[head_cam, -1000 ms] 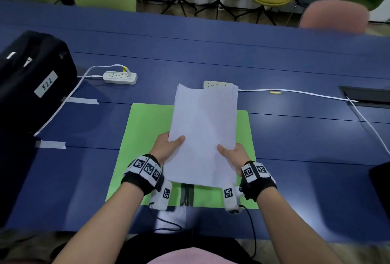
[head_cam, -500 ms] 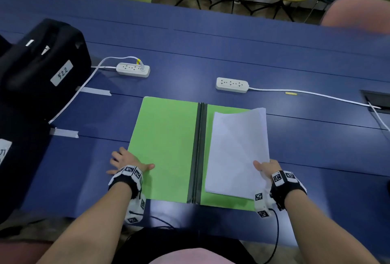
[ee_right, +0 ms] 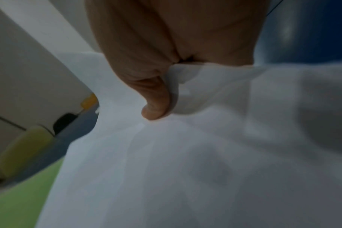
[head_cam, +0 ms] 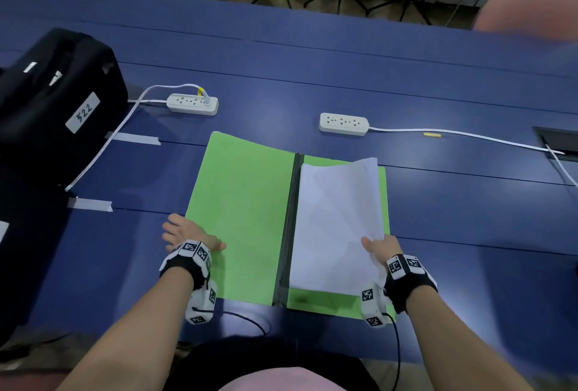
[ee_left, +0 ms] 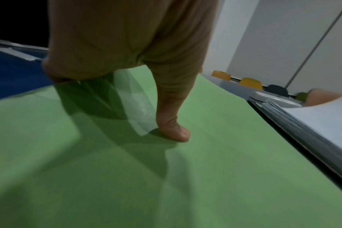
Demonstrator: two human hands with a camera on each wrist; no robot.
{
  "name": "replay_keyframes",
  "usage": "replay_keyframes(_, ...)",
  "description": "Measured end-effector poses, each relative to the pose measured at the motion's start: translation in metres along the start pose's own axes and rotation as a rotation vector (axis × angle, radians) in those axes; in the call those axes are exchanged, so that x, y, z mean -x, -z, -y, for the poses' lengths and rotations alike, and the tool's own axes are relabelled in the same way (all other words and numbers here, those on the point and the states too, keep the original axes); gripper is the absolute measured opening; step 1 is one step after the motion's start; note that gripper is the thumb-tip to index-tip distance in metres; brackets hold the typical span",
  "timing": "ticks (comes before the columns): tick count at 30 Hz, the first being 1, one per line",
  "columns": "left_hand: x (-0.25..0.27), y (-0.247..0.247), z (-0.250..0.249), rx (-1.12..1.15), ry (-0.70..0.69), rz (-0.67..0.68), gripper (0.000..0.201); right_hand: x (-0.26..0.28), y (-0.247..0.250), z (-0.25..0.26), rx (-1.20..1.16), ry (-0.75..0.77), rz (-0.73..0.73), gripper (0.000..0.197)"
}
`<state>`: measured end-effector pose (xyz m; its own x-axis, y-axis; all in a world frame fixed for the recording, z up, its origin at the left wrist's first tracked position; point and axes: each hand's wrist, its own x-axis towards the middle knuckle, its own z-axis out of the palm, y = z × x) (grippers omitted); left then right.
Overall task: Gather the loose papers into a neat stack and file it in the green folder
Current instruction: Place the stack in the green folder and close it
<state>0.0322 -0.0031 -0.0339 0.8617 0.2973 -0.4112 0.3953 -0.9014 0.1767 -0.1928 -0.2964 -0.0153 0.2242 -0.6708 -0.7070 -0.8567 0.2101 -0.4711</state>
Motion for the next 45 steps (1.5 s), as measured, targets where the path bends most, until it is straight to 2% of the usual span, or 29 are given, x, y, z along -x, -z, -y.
replay_keyframes(9,0.002,0.008,0.003,0.101,-0.051,0.068,0.107,0.0,-0.007,-0.005,0.026,-0.023,-0.093,0.043)
replay_keyframes(13,0.006,0.032,-0.005,0.14,-0.054,0.116,0.105,0.003,-0.006,-0.001,0.103,0.042,-0.16,0.039)
replay_keyframes(15,0.008,0.058,-0.006,0.098,-0.11,0.165,0.092,0.004,-0.004,-0.006,0.119,0.056,-0.165,0.05)
replay_keyframes(19,0.018,0.115,-0.004,0.04,-0.455,0.33,0.039,0.002,0.003,-0.013,0.191,0.102,-0.225,0.071)
replay_keyframes(21,0.034,0.137,-0.004,0.142,-0.57,0.418,0.029,0.005,0.009,-0.004,0.251,0.175,-0.306,0.068)
replay_keyframes(23,0.059,0.153,-0.007,0.318,-0.607,0.521,0.019,0.012,0.013,0.015,0.205,0.292,-0.33,0.056)
replay_keyframes(25,0.09,0.162,-0.011,0.403,-0.656,0.589,0.012,0.028,0.014,0.042,0.083,0.455,-0.248,0.038)
replay_keyframes(27,0.12,0.161,-0.018,0.396,-0.738,0.639,0.014,0.055,0.011,0.07,-0.056,0.614,-0.083,0.024)
replay_keyframes(30,0.158,0.147,-0.031,0.4,-0.785,0.785,0.014,0.096,0.009,0.094,-0.119,0.708,0.18,0.033)
replay_keyframes(33,0.178,0.117,-0.047,0.412,-0.824,0.875,0.01,0.114,0.015,0.093,-0.07,0.686,0.299,0.04)
replay_keyframes(35,0.184,0.093,-0.057,0.421,-0.794,0.915,0.009,0.109,0.03,0.081,-0.087,0.666,0.316,0.03)
replay_keyframes(38,0.172,0.054,-0.067,0.451,-0.618,0.91,0.007,0.091,0.062,0.057,-0.145,0.624,0.301,0.005)
replay_keyframes(42,0.147,0.018,-0.074,0.642,-0.246,0.799,0.004,0.047,0.085,0.022,0.062,0.577,0.179,0.028)
replay_keyframes(43,0.143,0.011,-0.075,0.663,-0.192,0.748,0.013,0.034,0.087,0.012,0.123,0.544,0.147,0.033)
replay_keyframes(45,0.135,-0.001,-0.076,0.631,-0.169,0.623,0.034,0.01,0.089,-0.006,0.187,0.451,0.068,0.036)
